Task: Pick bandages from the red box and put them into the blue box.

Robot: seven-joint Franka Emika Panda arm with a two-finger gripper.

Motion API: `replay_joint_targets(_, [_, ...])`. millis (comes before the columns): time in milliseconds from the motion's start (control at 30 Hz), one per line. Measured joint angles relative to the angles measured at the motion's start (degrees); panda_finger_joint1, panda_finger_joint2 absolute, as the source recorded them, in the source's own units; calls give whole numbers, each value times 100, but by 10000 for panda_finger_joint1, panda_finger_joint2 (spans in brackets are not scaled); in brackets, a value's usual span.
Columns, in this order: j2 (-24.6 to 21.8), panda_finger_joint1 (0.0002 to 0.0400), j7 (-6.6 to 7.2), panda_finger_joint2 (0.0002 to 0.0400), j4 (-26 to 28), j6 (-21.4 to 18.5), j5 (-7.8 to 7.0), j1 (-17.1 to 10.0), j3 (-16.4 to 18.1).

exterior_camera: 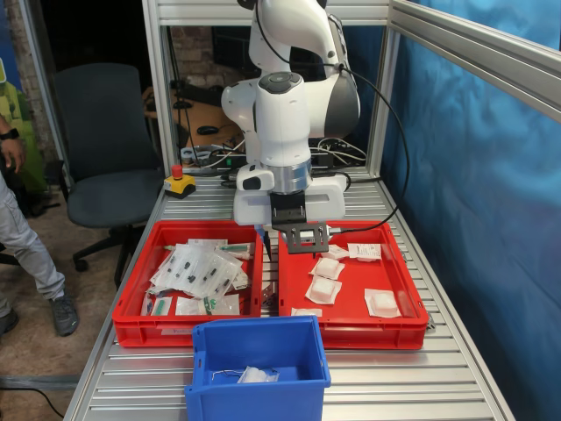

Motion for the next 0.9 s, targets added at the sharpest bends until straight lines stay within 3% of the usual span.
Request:
replay_joint_targets(300, [-1, 400, -5, 400, -72, 68, -5, -87, 3])
replay_joint_targets(633, [-6, 400, -6, 400, -100, 90, -7, -392, 73])
replay_joint_targets(900, [-14, 400, -6, 400, -102, 94, -7, -737, 672])
